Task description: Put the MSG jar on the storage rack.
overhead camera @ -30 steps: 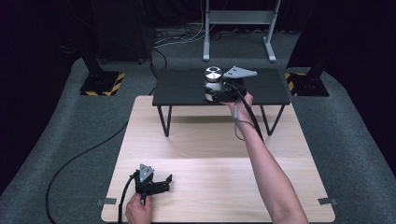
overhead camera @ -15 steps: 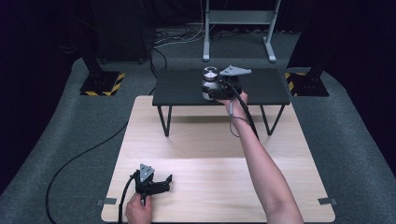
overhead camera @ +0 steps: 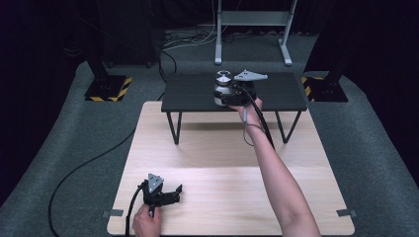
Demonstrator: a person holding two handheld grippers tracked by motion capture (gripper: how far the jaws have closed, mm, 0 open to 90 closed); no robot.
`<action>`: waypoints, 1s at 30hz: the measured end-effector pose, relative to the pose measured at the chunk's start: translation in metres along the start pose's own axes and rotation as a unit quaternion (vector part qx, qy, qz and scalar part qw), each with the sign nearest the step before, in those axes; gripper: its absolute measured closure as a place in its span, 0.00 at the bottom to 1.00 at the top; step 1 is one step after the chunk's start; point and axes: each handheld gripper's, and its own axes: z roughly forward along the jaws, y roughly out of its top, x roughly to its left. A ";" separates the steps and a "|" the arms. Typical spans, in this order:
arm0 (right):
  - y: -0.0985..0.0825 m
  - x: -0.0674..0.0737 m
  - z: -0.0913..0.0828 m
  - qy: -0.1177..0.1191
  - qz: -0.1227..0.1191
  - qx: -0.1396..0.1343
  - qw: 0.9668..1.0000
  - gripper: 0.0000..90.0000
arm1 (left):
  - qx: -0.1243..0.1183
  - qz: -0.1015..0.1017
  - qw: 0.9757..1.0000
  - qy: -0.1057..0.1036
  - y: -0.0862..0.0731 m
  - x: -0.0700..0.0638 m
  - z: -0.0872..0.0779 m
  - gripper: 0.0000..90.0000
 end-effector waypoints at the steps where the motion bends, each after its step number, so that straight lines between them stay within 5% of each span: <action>1: 0.000 0.000 0.000 0.000 0.000 0.000 1.000 0.33 | 0.000 0.000 1.000 0.000 0.000 0.000 0.000 0.01; 6: -0.002 -0.001 0.000 0.003 0.005 -0.003 1.000 0.31 | -0.001 -0.001 1.000 0.001 0.000 -0.001 0.000 0.00; 12: -0.010 0.006 -0.017 -0.003 0.027 -0.013 1.000 0.01 | 0.000 0.001 1.000 0.006 0.000 -0.002 0.000 0.01; 23: -0.052 0.026 -0.074 0.028 0.010 -0.017 0.999 0.00 | 0.002 0.004 1.000 0.015 0.001 -0.006 0.001 0.00; 30: -0.095 0.041 -0.110 0.063 0.005 0.015 0.998 0.00 | 0.007 0.010 1.000 0.024 0.003 -0.010 0.003 0.00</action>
